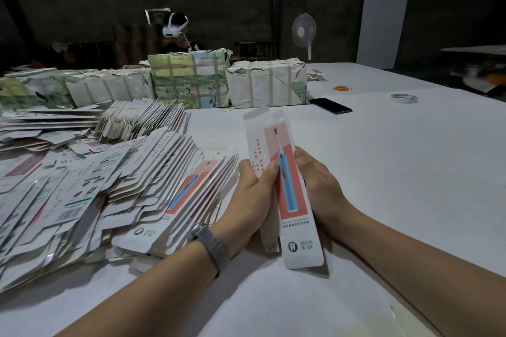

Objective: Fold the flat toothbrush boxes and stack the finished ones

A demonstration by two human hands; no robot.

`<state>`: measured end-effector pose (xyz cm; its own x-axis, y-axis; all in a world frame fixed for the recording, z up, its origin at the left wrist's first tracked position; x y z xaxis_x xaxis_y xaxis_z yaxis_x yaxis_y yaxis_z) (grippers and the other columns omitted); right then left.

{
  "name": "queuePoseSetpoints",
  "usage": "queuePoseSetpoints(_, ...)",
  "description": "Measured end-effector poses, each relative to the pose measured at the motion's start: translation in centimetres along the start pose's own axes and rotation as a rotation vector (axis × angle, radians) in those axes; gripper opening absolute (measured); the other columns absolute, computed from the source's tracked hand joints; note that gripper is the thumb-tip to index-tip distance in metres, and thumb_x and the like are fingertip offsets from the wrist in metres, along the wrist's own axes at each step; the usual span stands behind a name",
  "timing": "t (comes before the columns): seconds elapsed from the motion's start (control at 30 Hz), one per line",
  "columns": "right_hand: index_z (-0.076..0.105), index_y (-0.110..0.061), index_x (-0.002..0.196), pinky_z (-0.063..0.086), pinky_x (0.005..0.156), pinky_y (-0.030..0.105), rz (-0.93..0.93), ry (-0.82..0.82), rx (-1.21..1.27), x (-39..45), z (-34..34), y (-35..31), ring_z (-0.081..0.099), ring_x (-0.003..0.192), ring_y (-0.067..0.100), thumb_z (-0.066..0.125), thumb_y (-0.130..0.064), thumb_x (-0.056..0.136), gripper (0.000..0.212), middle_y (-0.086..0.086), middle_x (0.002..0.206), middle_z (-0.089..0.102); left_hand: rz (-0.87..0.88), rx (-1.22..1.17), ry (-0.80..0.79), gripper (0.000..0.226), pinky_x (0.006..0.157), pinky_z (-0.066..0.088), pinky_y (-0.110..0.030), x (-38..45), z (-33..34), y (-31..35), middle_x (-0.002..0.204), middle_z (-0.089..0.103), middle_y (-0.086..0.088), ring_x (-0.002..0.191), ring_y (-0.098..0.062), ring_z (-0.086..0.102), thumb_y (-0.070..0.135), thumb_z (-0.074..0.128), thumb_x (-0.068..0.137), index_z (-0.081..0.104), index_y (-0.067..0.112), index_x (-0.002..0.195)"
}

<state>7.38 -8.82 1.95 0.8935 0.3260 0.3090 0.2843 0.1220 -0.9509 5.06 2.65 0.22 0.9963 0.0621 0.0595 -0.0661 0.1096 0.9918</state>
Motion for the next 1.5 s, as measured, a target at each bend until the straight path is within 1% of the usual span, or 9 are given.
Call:
queuePoseSetpoints(0.2, 0.052, -0.047, 0.123, 0.058, 0.070, 0.022, 0.006, -0.044, -0.030, 0.2, 0.5, 0.1, 0.073, 0.096, 0.016, 0.035, -0.044, 0.102, 0.028, -0.015, 0.104, 0.073, 0.044, 0.069, -0.037, 0.043, 0.064, 0.060, -0.027, 0.1, 0.6, -0.3, 0.084, 0.076, 0.003, 0.078, -0.020, 0.077, 0.056, 0.059, 0.091, 0.041, 0.025, 0.114)
queuePoseSetpoints(0.37, 0.053, -0.043, 0.124, 0.057, 0.074, 0.019, -0.021, -0.034, -0.040, 0.3, 0.4, 0.2, 0.072, 0.101, 0.013, 0.036, -0.034, 0.106, 0.026, -0.021, 0.106, 0.072, 0.082, 0.105, -0.028, 0.061, 0.068, 0.061, -0.028, 0.1, 0.4, -0.3, 0.083, 0.076, 0.002, 0.079, -0.019, 0.077, 0.071, 0.046, 0.079, 0.044, 0.022, 0.117)
queuePoseSetpoints(0.5, 0.055, -0.035, 0.130, 0.059, 0.077, 0.026, 0.000, -0.023, -0.033, 0.4, 0.0, 0.6, 0.073, 0.099, 0.020, 0.040, -0.032, 0.107, 0.027, -0.008, 0.112, 0.073, 0.099, 0.126, -0.029, 0.060, 0.076, 0.063, -0.037, 0.2, 0.2, -0.4, 0.090, 0.075, -0.005, 0.081, -0.021, 0.077, 0.077, 0.045, 0.082, 0.047, 0.028, 0.118)
queuePoseSetpoints(0.83, 0.049, -0.042, 0.122, 0.061, 0.065, 0.028, 0.018, -0.001, -0.060, 0.3, -0.7, 0.8, 0.076, 0.081, 0.022, 0.054, -0.051, 0.088, 0.035, -0.005, 0.092, 0.077, 0.117, 0.103, -0.016, 0.036, 0.074, 0.062, -0.033, 0.3, -0.2, 0.2, 0.088, 0.078, -0.005, 0.080, -0.024, 0.077, 0.052, 0.034, 0.104, 0.061, 0.031, 0.114)
queuePoseSetpoints(0.93, 0.048, -0.042, 0.122, 0.060, 0.064, 0.025, 0.002, 0.027, -0.043, 0.3, -0.9, 0.9, 0.076, 0.080, 0.020, 0.055, -0.042, 0.098, 0.025, -0.008, 0.092, 0.076, 0.099, 0.170, -0.058, 0.042, 0.071, 0.061, -0.027, 0.2, -0.1, 0.3, 0.084, 0.077, -0.001, 0.079, -0.020, 0.077, 0.049, 0.034, 0.106, 0.061, 0.021, 0.120)
queuePoseSetpoints(1.1, 0.045, -0.032, 0.136, 0.059, 0.066, 0.025, -0.005, 0.088, 0.029, 0.4, -1.2, 0.7, 0.076, 0.082, 0.020, 0.059, -0.038, 0.092, 0.047, -0.008, 0.098, 0.076, 0.120, 0.257, -0.113, 0.041, 0.064, 0.055, -0.017, -0.1, 0.6, 0.4, 0.071, 0.074, 0.008, 0.070, -0.011, 0.075, 0.046, 0.035, 0.105, 0.063, 0.016, 0.106)
queuePoseSetpoints(1.2, 0.048, -0.035, 0.132, 0.058, 0.067, 0.023, -0.020, 0.106, 0.009, 0.4, -1.3, 0.8, 0.075, 0.086, 0.017, 0.051, -0.032, 0.102, 0.030, -0.012, 0.100, 0.075, 0.109, 0.257, -0.102, 0.041, 0.068, 0.055, -0.021, 0.0, 0.6, 0.3, 0.074, 0.075, 0.006, 0.072, -0.013, 0.075, 0.047, 0.040, 0.103, 0.065, 0.014, 0.105)
queuePoseSetpoints(1.37, 0.050, -0.028, 0.136, 0.062, 0.075, 0.033, 0.007, 0.081, -0.042, 0.4, -1.1, 0.7, 0.075, 0.088, 0.021, 0.049, -0.033, 0.103, 0.033, -0.001, 0.108, 0.074, 0.030, 0.130, -0.097, 0.046, 0.080, 0.061, -0.036, 0.0, 0.1, 0.0, 0.085, 0.077, -0.006, 0.080, -0.026, 0.076, 0.051, 0.044, 0.102, 0.068, 0.012, 0.106)
queuePoseSetpoints(1.5, 0.051, -0.035, 0.133, 0.062, 0.072, 0.031, 0.017, 0.007, -0.096, 0.2, -0.5, 0.6, 0.076, 0.085, 0.020, 0.047, -0.034, 0.104, 0.029, -0.001, 0.102, 0.075, 0.065, 0.008, -0.031, 0.035, 0.065, 0.060, -0.028, 0.3, -0.6, 0.0, 0.080, 0.075, -0.002, 0.074, -0.022, 0.076, 0.045, 0.045, 0.104, 0.058, 0.016, 0.118)
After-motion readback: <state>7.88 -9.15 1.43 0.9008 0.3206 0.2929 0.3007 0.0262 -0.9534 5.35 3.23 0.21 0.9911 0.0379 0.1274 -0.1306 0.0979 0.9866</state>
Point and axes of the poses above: each hand's wrist, its own x-axis towards the middle knuckle, its own z-axis out of the palm, y = z × x, the point moved 6 cm from there along x, towards the middle knuckle
